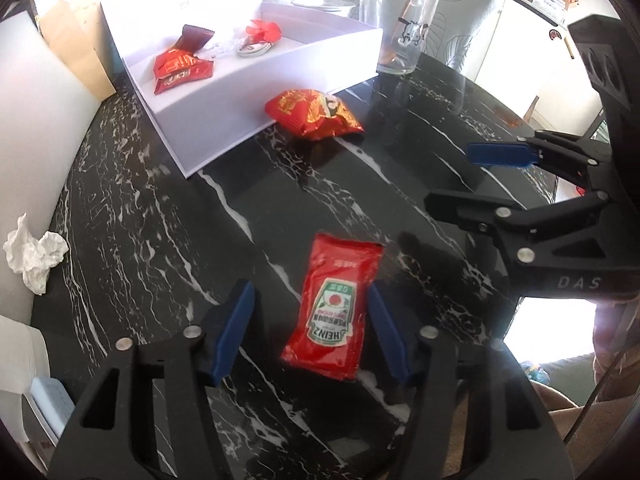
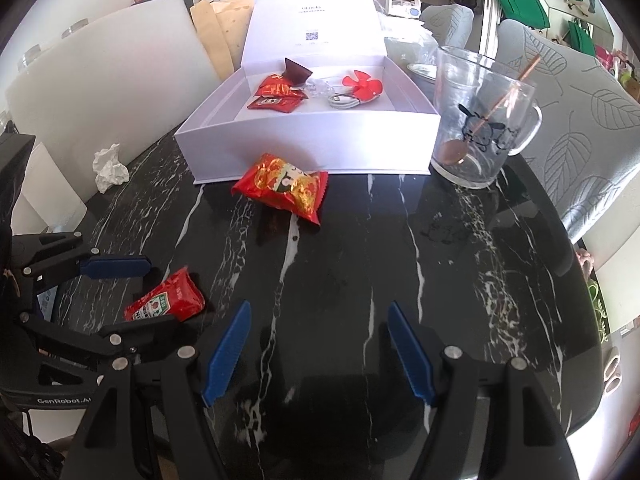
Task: Organize objects
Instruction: 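Lower the left gripper onto the red ketchup sachet while the right gripper reaches the red-and-gold snack packet, then close the left gripper on the ketchup sachet while the right gripper grasps the red-and-gold packet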
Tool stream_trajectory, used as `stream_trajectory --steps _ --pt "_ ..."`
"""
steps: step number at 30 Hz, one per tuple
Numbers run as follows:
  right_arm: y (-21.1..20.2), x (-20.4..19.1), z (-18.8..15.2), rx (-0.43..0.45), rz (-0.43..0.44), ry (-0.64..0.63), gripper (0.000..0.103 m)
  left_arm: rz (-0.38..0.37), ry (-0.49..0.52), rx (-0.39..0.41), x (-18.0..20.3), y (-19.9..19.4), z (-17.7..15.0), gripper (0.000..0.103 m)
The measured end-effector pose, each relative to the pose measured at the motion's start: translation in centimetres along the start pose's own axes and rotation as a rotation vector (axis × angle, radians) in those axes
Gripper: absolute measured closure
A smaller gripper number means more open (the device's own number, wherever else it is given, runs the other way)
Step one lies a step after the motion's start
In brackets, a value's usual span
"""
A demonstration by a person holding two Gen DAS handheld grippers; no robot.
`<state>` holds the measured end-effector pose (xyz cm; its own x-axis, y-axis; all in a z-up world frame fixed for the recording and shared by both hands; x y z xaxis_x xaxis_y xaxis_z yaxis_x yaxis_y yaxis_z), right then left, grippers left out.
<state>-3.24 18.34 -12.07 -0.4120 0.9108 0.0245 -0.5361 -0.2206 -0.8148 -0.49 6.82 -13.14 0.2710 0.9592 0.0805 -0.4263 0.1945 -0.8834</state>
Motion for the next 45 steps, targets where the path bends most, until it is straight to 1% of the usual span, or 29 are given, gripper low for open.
stream_trajectory --steps 1,6,9,14,18,21,25,29,31,32,34,35,37,38,39,41,43,45 --pt "0.2 0.0 0.3 0.001 0.004 -0.001 0.031 0.003 -0.005 0.002 -0.3 0.0 0.2 0.052" --pt "1.2 -0.3 2.0 0.005 0.032 0.002 0.031 0.013 -0.029 0.008 -1.9 0.6 0.9 0.053" --pt "2.1 -0.4 3.1 0.01 0.045 0.017 0.031 0.02 -0.049 0.011 -3.3 0.9 1.1 0.055" --pt "3.8 -0.2 5.2 0.005 0.063 0.054 0.031 0.033 -0.076 0.017 -5.4 1.5 1.4 0.055" --pt "5.0 -0.2 6.7 0.002 0.097 0.093 0.03 0.039 -0.088 0.011 -5.9 1.7 1.7 0.055" --pt "5.8 -0.2 7.6 -0.01 0.074 0.102 0.03 0.042 -0.093 0.011 -6.0 1.8 1.7 0.055" --pt "6.6 -0.4 8.4 -0.012 0.116 0.118 0.03 0.046 -0.102 0.009 -6.0 1.8 1.7 0.055" --pt "6.8 -0.9 8.8 0.013 0.124 0.099 0.03 0.055 -0.116 -0.008 -6.3 1.7 1.8 0.055" --pt "7.0 -1.1 8.7 0.008 0.119 0.089 0.031 0.061 -0.123 -0.016 -6.4 1.7 1.7 0.054" --pt "7.1 -1.2 8.7 0.005 0.115 0.087 0.032 0.064 -0.128 -0.021 -6.5 1.6 1.7 0.054" --pt "7.0 -1.3 8.6 0.01 0.101 0.071 0.05 0.059 -0.145 -0.03 -6.7 1.5 1.5 0.052" --pt "6.9 -1.3 8.5 0.014 0.101 0.069 0.051 0.051 -0.155 -0.033 -6.7 1.4 1.4 0.051" --pt "6.8 -1.3 8.4 0.022 0.121 0.075 0.058 0.034 -0.177 -0.042 -6.9 1.2 1.2 0.043" --pt "6.7 -1.4 8.3 0.023 0.123 0.07 0.06 0.027 -0.191 -0.049 -6.9 1.1 1.1 0.042" --pt "6.6 -1.5 8.2 0.024 0.124 0.065 0.063 0.018 -0.201 -0.052 -6.9 1.0 1.0 0.041" --pt "6.3 -1.7 7.9 0.025 0.126 0.052 0.063 0.005 -0.213 -0.06 -6.9 0.8 0.7 0.039" --pt "5.9 -1.7 7.5 0.025 0.126 0.044 0.063 0.007 -0.212 -0.067 -6.8 0.6 0.4 0.032" --pt "5.5 -1.8 6.9 0.023 0.126 0.038 0.063 0.009 -0.196 -0.072 -6.4 0.5 0.1 0.03"
Point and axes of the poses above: each gripper's, at about its wrist camera, not at the fingertips, and y roughly the way its jaws point, x to its right, z to its top, the point moved 6 cm from there along y, roughly the way its jaws point, and after that the axes turned 10 degrees about -y, right-handed, at the moved point
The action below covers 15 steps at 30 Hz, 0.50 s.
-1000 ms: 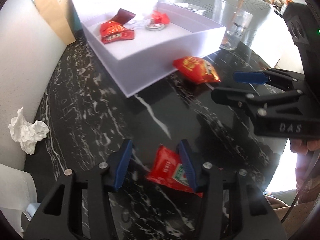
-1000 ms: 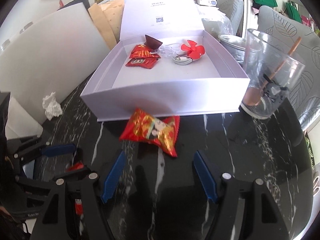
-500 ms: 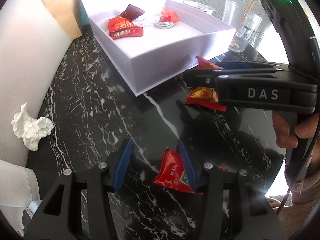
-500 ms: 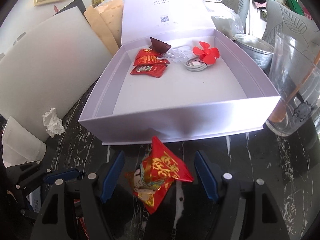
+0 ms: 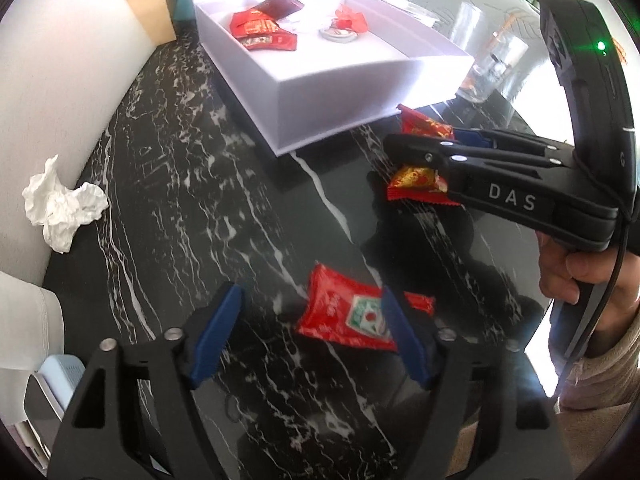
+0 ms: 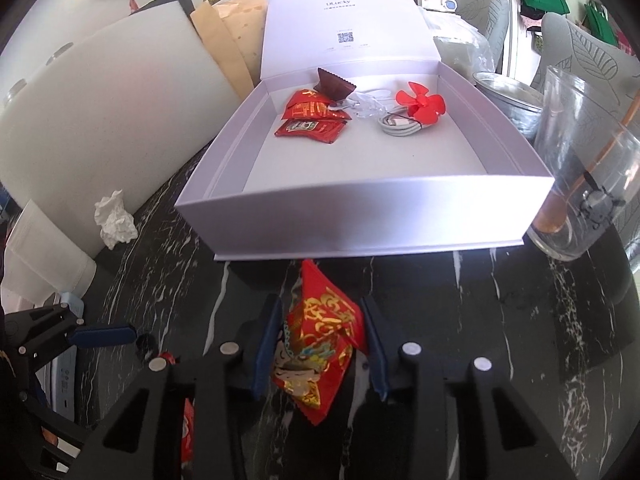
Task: Organize objects
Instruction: 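Close the left gripper on the ketchup sachet while the right gripper grasps the red-and-gold packet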
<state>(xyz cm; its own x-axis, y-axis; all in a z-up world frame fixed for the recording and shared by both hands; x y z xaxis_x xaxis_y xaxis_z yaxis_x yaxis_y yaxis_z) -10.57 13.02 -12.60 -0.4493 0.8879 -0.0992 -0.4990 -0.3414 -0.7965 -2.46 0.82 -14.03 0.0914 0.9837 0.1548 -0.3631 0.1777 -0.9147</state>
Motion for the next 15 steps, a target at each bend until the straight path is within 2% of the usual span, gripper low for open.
stream_trajectory --steps 6,15 --pt "-1.7 -0.1 -2.1 -0.011 0.001 0.007 0.063 -0.043 0.046 -0.01 1.5 -0.2 -1.3 0.024" --pt "-3.3 -0.5 -4.2 -0.014 0.002 0.007 0.063 -0.012 0.161 0.01 3.1 0.2 -2.3 0.013"
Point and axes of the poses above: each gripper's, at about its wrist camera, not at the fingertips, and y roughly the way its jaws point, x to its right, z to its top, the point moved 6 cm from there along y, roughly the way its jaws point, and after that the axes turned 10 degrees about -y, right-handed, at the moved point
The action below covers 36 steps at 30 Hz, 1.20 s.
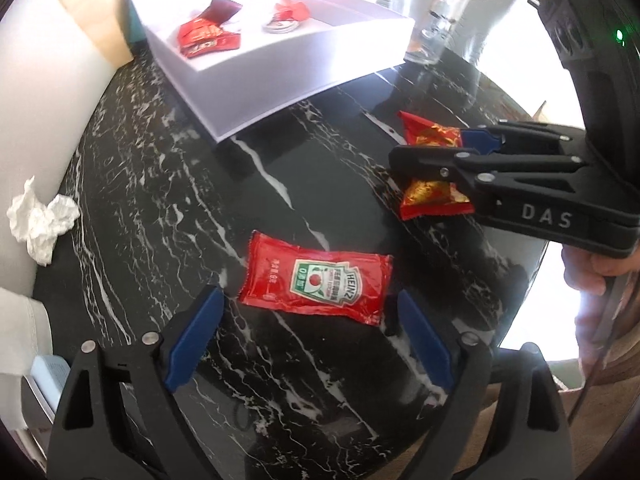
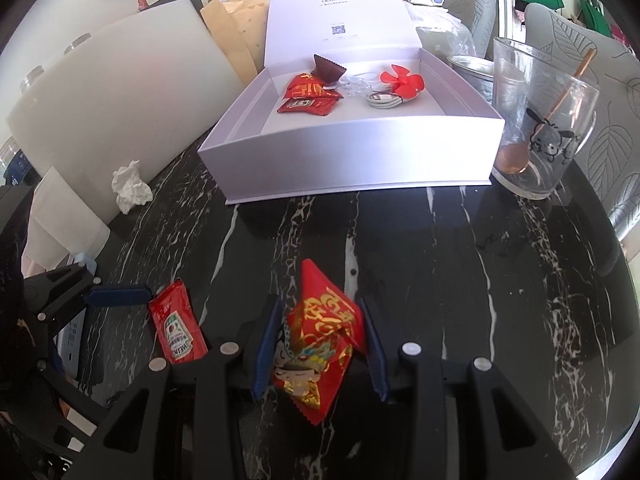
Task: Organize objects
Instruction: 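Close the left gripper on the ketchup sachet while the right gripper grasps the red-and-gold packet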
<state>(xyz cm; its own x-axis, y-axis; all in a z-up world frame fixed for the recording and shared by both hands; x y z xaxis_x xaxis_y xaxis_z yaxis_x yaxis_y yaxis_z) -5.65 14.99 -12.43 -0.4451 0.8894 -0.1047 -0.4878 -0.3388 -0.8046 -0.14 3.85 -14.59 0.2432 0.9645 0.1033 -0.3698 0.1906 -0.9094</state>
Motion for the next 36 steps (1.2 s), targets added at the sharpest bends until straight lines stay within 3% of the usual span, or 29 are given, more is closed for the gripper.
stream_trajectory --steps 3,11,14,18,25,36 --pt "-0.2 -0.2 -0.2 0.0 0.002 -0.004 0.063 0.007 0.029 0.017 0.0 0.3 0.1 0.008" --pt "-0.6 -0.3 -1.0 -0.008 0.01 -0.007 0.063 -0.017 0.065 0.057 0.1 0.0 0.1 0.011" --pt "-0.8 -0.1 -1.1 -0.01 0.007 -0.003 0.063 -0.034 0.09 0.073 0.4 -0.2 0.1 0.016" --pt "-0.9 0.1 -1.2 -0.012 0.008 0.003 0.063 -0.047 0.099 0.091 0.5 -0.3 0.6 0.037" --pt "-1.2 0.1 -1.4 -0.015 0.003 -0.001 0.063 -0.036 0.126 0.055 0.9 -0.3 0.7 0.04" --pt "-1.9 0.0 -1.4 -0.002 0.0 -0.009 0.063 -0.022 0.05 0.059 -0.5 -0.9 1.0 0.04"
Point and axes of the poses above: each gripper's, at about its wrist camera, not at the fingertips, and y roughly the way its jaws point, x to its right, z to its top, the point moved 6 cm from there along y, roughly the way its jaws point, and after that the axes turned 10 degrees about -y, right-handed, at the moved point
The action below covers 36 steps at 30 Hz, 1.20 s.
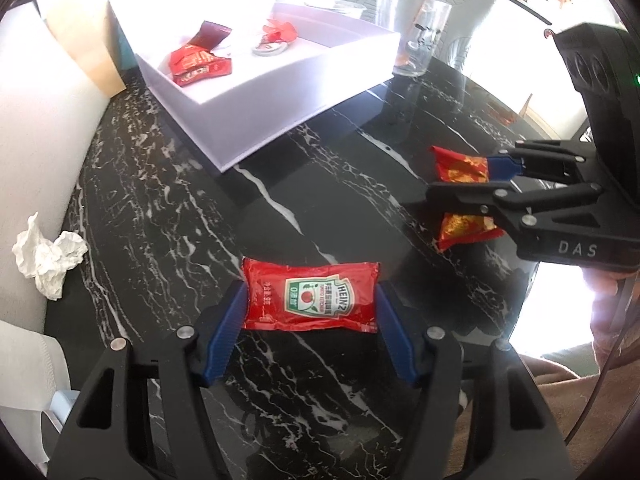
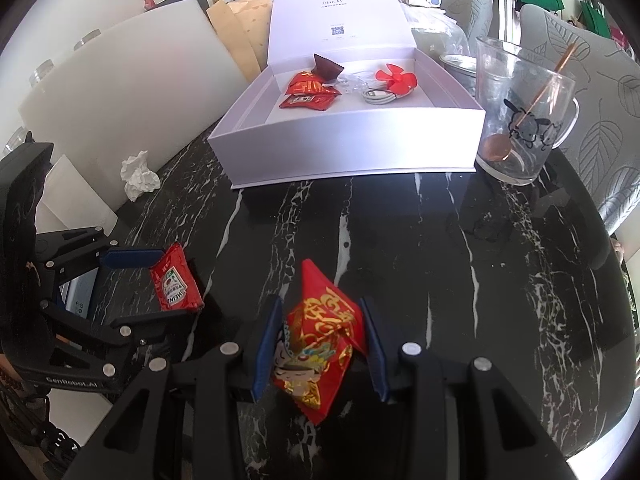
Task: Organize objects
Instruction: 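Close the left gripper on the ketchup sachet while the right gripper grasps the red-and-gold packet, then lift the ketchup sachet and red-and-gold packet and carry them over the box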
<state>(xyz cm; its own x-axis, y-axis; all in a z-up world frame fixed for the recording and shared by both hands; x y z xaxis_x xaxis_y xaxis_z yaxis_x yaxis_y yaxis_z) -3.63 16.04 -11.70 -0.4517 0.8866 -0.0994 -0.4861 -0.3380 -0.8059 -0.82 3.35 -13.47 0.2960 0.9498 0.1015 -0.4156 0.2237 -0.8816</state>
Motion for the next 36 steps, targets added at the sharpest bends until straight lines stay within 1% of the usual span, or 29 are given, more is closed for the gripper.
stream_trajectory --steps 5,11,15,19,26,36 --pt "-1.0 -0.3 0.4 0.018 -0.005 -0.01 0.063 0.007 -0.03 0.024 -0.5 -0.8 0.5 0.04" --pt "-2.5 -0.9 1.2 0.041 -0.026 -0.047 0.063 -0.009 -0.074 0.069 -0.8 -2.6 1.6 0.04" --pt "-3.6 -1.5 1.9 0.063 -0.019 -0.066 0.063 -0.001 -0.072 0.103 -0.7 -3.9 2.6 0.04" --pt "-4.9 -2.0 2.7 0.096 -0.026 -0.089 0.063 -0.009 -0.083 0.135 -0.6 -5.3 3.5 0.04" --pt "-6.8 -2.3 4.3 0.143 -0.033 -0.11 0.063 0.0 -0.083 0.189 -0.2 -7.4 5.4 0.04" --pt "-8.6 -2.0 7.6 0.187 -0.044 -0.159 0.063 0.015 -0.094 0.231 -0.5 -9.1 8.5 0.04"
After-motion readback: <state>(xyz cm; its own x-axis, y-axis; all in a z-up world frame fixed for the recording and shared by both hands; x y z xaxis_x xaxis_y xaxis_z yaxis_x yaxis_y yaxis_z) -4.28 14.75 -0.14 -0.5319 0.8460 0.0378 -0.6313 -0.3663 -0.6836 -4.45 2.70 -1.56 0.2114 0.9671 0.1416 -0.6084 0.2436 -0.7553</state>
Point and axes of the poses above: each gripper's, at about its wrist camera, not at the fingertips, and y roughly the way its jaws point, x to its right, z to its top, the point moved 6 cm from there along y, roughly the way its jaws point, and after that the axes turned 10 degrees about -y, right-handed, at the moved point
